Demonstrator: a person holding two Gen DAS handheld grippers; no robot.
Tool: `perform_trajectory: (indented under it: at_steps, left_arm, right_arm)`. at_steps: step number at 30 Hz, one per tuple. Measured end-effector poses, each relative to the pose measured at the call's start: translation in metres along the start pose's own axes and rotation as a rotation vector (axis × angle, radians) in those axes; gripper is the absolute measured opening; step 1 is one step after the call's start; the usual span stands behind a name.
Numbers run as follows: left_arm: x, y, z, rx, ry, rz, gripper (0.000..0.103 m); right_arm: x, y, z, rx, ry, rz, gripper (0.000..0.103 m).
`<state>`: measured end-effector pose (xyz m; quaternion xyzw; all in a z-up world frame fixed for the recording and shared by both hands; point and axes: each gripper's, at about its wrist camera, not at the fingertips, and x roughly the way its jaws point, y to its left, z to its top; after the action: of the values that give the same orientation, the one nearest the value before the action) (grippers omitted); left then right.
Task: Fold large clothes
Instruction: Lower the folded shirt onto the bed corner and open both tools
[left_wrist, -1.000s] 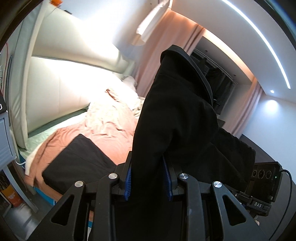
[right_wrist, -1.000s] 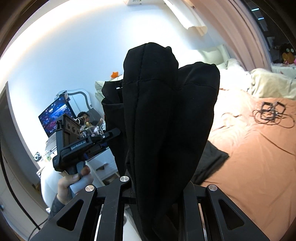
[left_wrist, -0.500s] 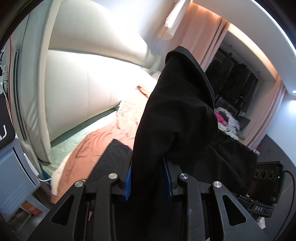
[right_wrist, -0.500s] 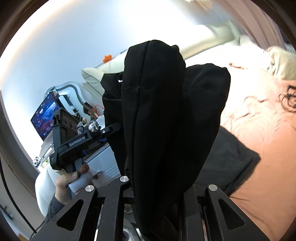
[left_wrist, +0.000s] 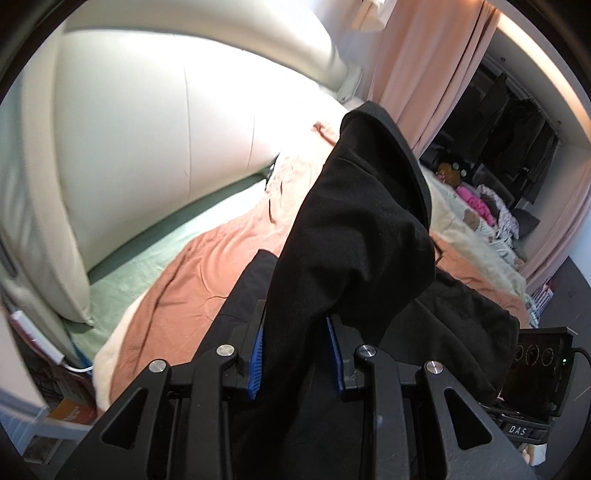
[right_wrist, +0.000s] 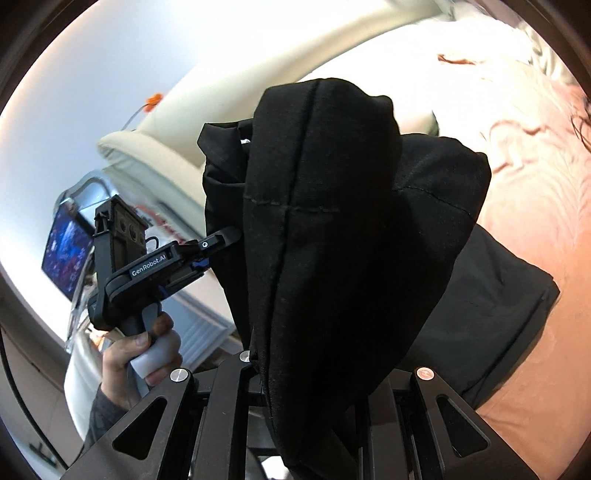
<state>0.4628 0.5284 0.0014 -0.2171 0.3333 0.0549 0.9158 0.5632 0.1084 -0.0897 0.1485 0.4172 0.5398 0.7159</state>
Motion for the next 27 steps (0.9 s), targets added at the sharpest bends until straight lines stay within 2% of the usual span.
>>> perform_trajectory:
  at_steps: [6,10,14,15,16,19,23,27]
  left_arm:
    - [0.047,-0.010,0.001,-0.001,0.029,0.030,0.030]
    - [0.057,-0.014,-0.007,0.014,0.019,0.080,0.030]
    - [0.055,-0.008,-0.029,-0.022,0.020,0.061,0.030]
    - [0.051,-0.007,-0.038,-0.035,0.026,0.063,0.030]
    - [0.052,-0.002,-0.045,-0.038,0.028,0.070,0.030]
    - [0.035,0.004,-0.065,-0.068,0.011,0.085,0.030]
    - [0.023,0.011,-0.089,-0.126,0.027,0.069,0.030]
    - [0.012,0.000,-0.109,-0.116,0.044,0.084,0.033]
  right_arm:
    - [0.012,-0.057,0.002,0.057,0.031,-0.033,0.016]
    - [0.015,-0.089,-0.001,0.102,0.026,-0.049,0.017]
    - [0.030,-0.141,-0.015,0.204,0.072,-0.193,0.031]
    - [0.035,-0.157,-0.023,0.234,0.107,-0.262,0.035]
    - [0.036,-0.167,-0.030,0.250,0.122,-0.288,0.043]
    - [0.024,-0.165,-0.038,0.215,0.112,-0.318,0.060]
    - [0.000,-0.158,-0.042,0.179,0.110,-0.370,0.060]
    - [-0.019,-0.144,-0.033,0.152,0.112,-0.376,0.060]
